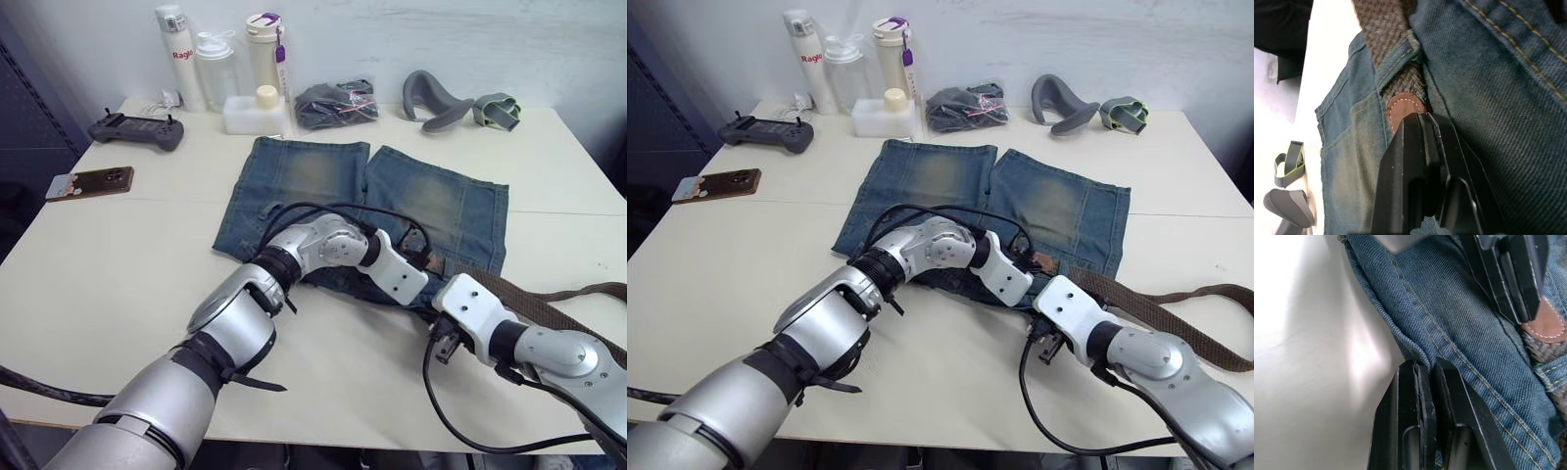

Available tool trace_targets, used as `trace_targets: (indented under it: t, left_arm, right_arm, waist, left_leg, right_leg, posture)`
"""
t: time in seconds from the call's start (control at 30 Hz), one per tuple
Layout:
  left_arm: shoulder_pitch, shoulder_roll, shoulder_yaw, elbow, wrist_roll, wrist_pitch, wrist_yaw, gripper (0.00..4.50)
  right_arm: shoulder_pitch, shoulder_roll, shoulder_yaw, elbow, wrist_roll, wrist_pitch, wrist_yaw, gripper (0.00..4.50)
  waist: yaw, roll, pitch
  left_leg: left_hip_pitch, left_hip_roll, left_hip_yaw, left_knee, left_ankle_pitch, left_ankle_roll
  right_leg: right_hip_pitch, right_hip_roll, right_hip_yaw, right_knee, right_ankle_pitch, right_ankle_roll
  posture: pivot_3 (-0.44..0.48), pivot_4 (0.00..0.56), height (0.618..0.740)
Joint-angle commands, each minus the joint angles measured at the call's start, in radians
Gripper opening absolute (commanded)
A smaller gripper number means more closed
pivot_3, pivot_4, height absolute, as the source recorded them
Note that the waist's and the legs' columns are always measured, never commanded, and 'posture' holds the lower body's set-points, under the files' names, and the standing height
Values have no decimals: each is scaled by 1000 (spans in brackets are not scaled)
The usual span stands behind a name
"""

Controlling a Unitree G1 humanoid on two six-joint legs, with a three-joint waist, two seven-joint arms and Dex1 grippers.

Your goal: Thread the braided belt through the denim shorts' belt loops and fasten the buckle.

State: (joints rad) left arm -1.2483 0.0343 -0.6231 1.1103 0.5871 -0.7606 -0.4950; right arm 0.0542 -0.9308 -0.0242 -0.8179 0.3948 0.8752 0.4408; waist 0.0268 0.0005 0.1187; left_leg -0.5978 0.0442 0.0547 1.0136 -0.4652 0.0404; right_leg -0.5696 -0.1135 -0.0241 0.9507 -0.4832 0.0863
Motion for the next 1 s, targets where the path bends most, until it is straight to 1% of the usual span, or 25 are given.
trace_targets:
  t: [0.03, 0.13, 0.23, 0.37, 0.5, 0.57, 0.6, 0.63, 0.7, 0.77, 0.8, 0.87, 0.9, 0.93, 0.97, 1.0]
  left_arm:
    - [12, 15, 84, -21, -119, 28, -116, 50]
    - [13, 29, 161, -55, -235, 72, -244, 50]
    - [4, 98, 192, -99, -261, 81, -302, 50]
    - [26, 166, 215, -176, -297, 106, -382, 50]
    - [58, 225, 224, -274, -327, 159, -465, 50]
    - [75, 259, 252, -359, -372, 230, -524, 50]
    - [84, 265, 262, -391, -386, 260, -533, 50]
    - [92, 252, 276, -410, -399, 298, -516, 50]
    - [112, 205, 307, -440, -459, 409, -516, 50]
    - [121, 137, 352, -449, -547, 598, -532, 709]
    - [119, 107, 365, -441, -574, 717, -539, 967]
    - [109, 55, 373, -419, -603, 941, -548, 1899]
    - [94, 24, 399, -400, -628, 1051, -518, 2421]
    - [84, 5, 419, -392, -647, 1123, -495, 2714]
    - [70, -18, 450, -380, -673, 1194, -459, 3177]
    - [38, -48, 492, -340, -695, 1302, -387, 3177]
  right_arm:
    - [-12, 9, -8, -15, -23, -3, 2, 0]
    - [-13, 10, -9, -12, -26, -5, 9, 0]
    - [-10, 10, -12, -6, -30, -8, 17, 0]
    - [-6, 13, -11, -2, -35, -9, 20, 0]
    - [-2, 14, -9, 7, -45, -10, 26, 0]
    - [-10, 12, -5, 20, -49, -12, 32, 0]
    - [-16, 13, -2, 26, -50, -13, 35, 0]
    - [-24, 14, 3, 33, -52, -14, 38, 0]
    - [-37, 18, 13, 42, -55, -18, 42, 0]
    - [-51, 22, 26, 51, -61, -23, 44, 0]
    - [-58, 25, 31, 54, -64, -25, 47, 0]
    - [-66, 30, 37, 56, -69, -26, 50, 0]
    - [-69, 33, 37, 55, -70, -25, 51, 0]
    - [-70, 36, 38, 54, -71, -24, 51, 0]
    - [-69, 37, 36, 53, -72, -23, 51, 0]
    - [-62, 40, 32, 49, -73, -22, 49, 0]
  waist:
    - [0, 0, 0]
    - [-1, 0, 0]
    - [-2, 1, 0]
    - [-1, 2, -1]
    - [-1, 6, -3]
    - [-1, 6, -3]
    - [-2, 5, -3]
    - [-2, 6, -3]
    - [-1, 6, -3]
    - [0, 6, -3]
    - [0, 5, -3]
    - [-4, 5, -3]
    - [-4, 4, -2]
    - [-5, 4, -2]
    - [-6, 4, -2]
    - [-7, 3, -1]
  left_leg:
    - [0, 0, 0, 0, 0, 0]
    - [0, 0, 0, 0, 0, 0]
    - [0, 0, 0, 0, 1, -1]
    - [0, 0, 0, 0, 1, -1]
    - [0, 0, -1, 0, 1, -1]
    - [0, 0, -1, 0, 1, -2]
    - [0, 0, -1, 0, 1, -2]
    - [0, 0, -1, 0, 1, -2]
    - [0, -1, -1, 0, 2, -2]
    - [0, -2, -1, 0, 2, 0]
    - [0, -3, -1, 0, 3, 1]
    - [0, -6, -1, -1, 4, 3]
    - [0, -8, -1, -1, 4, 4]
    - [0, -9, -2, -2, 4, 6]
    - [0, -11, -3, -2, 5, 6]
    - [0, -12, -4, -2, 5, 7]
  right_leg:
    - [0, 0, -1, 0, 0, 0]
    - [-1, -1, -3, 1, -1, -1]
    - [-1, -1, -4, 1, -1, -1]
    - [0, -1, -4, 2, -1, -1]
    - [0, -1, -4, 2, -1, -1]
    - [0, -1, -4, 1, -1, -2]
    - [0, -1, -4, 1, -1, -2]
    - [0, -1, -4, 1, -1, -2]
    - [1, -1, -4, 1, -1, -2]
    - [1, -1, -3, 1, -1, -2]
    - [2, -1, -4, 1, -1, -2]
    - [1, -1, -4, 2, -1, -1]
    - [1, -1, -3, 2, -1, -1]
    - [1, -1, -3, 2, -1, -1]
    - [0, -1, -2, 3, -1, -1]
    - [0, -1, -1, 3, -1, -1]
  posture:
    - [0, 150, 631]
    - [0, 150, 631]
    - [0, 150, 631]
    - [0, 150, 631]
    - [0, 150, 631]
    - [0, 150, 631]
    - [0, 150, 631]
    - [0, 150, 631]
    - [0, 150, 631]
    - [0, 150, 631]
    - [0, 150, 631]
    - [0, 150, 631]
    - [0, 150, 631]
    - [0, 150, 631]
    - [0, 150, 631]
    - [0, 150, 631]
